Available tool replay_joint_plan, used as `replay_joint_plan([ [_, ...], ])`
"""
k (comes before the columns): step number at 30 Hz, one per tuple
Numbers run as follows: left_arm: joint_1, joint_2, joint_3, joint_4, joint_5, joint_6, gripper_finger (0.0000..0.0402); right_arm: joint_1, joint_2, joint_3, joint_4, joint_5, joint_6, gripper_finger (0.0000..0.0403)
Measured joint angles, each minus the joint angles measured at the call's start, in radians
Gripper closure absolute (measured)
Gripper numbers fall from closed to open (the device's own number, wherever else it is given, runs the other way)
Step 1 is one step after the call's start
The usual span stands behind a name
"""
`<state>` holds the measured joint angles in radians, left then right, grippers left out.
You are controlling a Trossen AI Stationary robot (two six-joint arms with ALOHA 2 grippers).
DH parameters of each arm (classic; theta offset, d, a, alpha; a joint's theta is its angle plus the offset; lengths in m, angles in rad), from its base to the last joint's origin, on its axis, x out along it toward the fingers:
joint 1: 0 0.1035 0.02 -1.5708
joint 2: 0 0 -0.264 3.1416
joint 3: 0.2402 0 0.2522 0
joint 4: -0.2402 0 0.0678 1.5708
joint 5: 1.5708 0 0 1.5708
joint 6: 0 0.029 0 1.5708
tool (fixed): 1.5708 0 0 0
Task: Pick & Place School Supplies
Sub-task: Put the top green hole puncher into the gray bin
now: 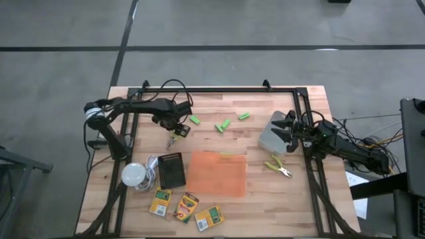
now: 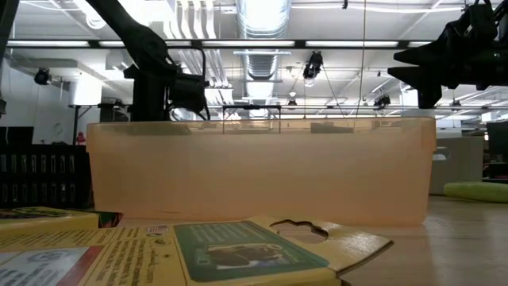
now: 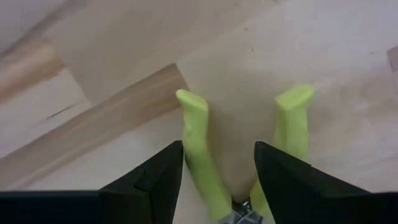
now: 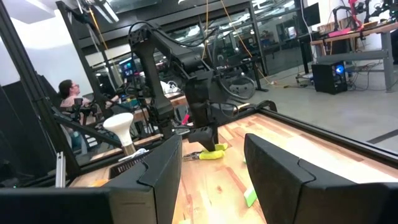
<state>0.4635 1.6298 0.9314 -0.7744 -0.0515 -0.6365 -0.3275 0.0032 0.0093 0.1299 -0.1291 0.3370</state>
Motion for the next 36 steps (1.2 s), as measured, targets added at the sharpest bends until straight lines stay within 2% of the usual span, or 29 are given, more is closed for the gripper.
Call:
replay_joint_plan([
  [8, 0.005, 0.028, -0.005, 0.013, 0.029, 0.000, 0.0211, 0.000, 0.000, 0.000, 0.000, 0.000, 0.000, 0.0234],
  [19, 0.008, 0.026, -0.012, 0.017, 0.034, 0.009, 0.0320, 0.000, 0.000, 0.000, 0.000, 0.000, 0.000, 0.0234],
  [23, 0.008, 0.026, -0.013, 0.022, 0.035, 0.006, 0.0346, 0.000, 0.000, 0.000, 0.000, 0.000, 0.000, 0.0234],
  [36, 0.007, 0.005, 0.000, 0.040, 0.046, 0.005, 0.0354, 0.000, 0.000, 0.000, 0.000, 0.000, 0.000, 0.0234],
])
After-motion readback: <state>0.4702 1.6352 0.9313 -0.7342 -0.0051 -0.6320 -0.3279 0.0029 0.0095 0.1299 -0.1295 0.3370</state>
